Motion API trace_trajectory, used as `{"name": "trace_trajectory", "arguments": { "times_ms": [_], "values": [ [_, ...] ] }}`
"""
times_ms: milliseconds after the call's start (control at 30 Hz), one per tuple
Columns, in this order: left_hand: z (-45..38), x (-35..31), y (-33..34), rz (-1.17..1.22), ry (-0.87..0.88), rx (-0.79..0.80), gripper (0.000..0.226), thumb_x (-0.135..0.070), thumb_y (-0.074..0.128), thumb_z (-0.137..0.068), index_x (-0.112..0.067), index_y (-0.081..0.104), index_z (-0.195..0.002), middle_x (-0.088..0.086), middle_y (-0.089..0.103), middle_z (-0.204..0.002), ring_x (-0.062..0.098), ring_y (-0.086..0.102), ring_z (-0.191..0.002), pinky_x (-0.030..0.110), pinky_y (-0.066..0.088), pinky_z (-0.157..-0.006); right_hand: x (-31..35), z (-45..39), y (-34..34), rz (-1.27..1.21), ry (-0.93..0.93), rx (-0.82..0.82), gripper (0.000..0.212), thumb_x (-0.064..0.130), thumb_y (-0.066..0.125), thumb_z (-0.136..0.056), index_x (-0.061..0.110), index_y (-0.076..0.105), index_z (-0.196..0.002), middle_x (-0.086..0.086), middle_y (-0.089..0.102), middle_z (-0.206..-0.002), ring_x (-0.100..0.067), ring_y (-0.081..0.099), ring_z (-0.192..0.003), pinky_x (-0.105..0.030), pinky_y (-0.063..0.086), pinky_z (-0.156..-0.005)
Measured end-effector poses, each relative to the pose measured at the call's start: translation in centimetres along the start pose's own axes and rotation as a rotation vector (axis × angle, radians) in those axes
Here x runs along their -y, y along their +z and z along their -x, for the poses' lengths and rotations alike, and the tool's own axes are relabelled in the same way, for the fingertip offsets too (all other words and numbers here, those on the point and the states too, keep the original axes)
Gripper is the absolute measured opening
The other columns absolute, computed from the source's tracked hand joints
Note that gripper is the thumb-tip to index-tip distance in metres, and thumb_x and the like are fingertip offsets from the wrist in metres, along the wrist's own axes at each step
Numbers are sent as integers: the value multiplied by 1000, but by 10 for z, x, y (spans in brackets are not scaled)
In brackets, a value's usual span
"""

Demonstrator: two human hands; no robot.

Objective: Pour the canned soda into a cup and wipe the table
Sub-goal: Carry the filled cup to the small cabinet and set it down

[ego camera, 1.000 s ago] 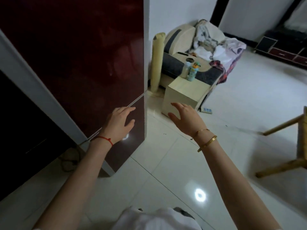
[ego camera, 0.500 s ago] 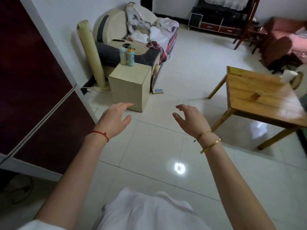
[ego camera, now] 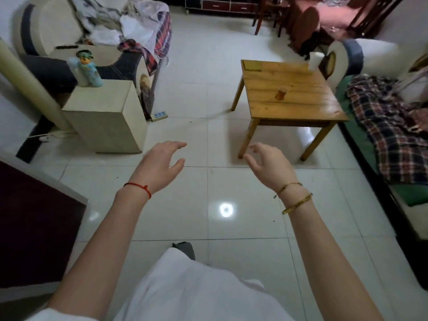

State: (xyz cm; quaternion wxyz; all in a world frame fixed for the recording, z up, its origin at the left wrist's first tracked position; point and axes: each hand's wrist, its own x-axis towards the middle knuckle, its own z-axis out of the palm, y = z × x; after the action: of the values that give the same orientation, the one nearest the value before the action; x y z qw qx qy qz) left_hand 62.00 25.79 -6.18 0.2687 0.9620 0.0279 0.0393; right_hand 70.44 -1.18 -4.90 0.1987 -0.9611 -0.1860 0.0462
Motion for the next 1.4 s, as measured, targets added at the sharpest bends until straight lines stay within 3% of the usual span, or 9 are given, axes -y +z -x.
{"name": "trace_trajectory", "arguments": {
  "times_ms": [133,367,833,1133,1400],
  "values": [
    [-35,-29,31,-12,62,86,42,-25,58,-95,-20,53,-137,0,58,-135,22,51,-127,46,40,-108,-44,2,-8,-30,91,-32,36,39,49,-98,14,58,-122,-3,65,-113,-21,58,-109,-40,51,-91],
    [-121,-82,83,-26,193,193,43,-27,56,-96,-21,51,-138,-1,57,-137,20,50,-129,46,39,-109,-128,-22,-21,-40,266,-87,45,44,47,-97,19,50,-134,-1,60,-128,-18,54,-120,-37,49,-98],
    [-364,-212,151,24,344,242,42,-29,55,-96,-22,52,-137,-2,58,-136,16,50,-127,36,43,-108,-297,-176,-128,-47,403,-218,44,43,46,-97,18,53,-132,1,60,-129,-17,56,-117,-34,49,-92],
    [-465,-239,195,50,206,265,39,-25,55,-97,-18,55,-135,1,59,-134,18,54,-122,35,45,-104,-376,-260,-134,-127,440,-168,40,40,48,-97,17,54,-130,1,61,-126,-15,57,-116,-25,44,-88],
    [-564,-246,249,58,80,251,41,-25,56,-96,-19,55,-136,0,58,-136,19,53,-125,37,44,-107,-457,-377,-137,-131,365,-79,40,42,47,-97,18,56,-127,0,62,-121,-19,60,-108,-40,54,-85]
  ]
}}
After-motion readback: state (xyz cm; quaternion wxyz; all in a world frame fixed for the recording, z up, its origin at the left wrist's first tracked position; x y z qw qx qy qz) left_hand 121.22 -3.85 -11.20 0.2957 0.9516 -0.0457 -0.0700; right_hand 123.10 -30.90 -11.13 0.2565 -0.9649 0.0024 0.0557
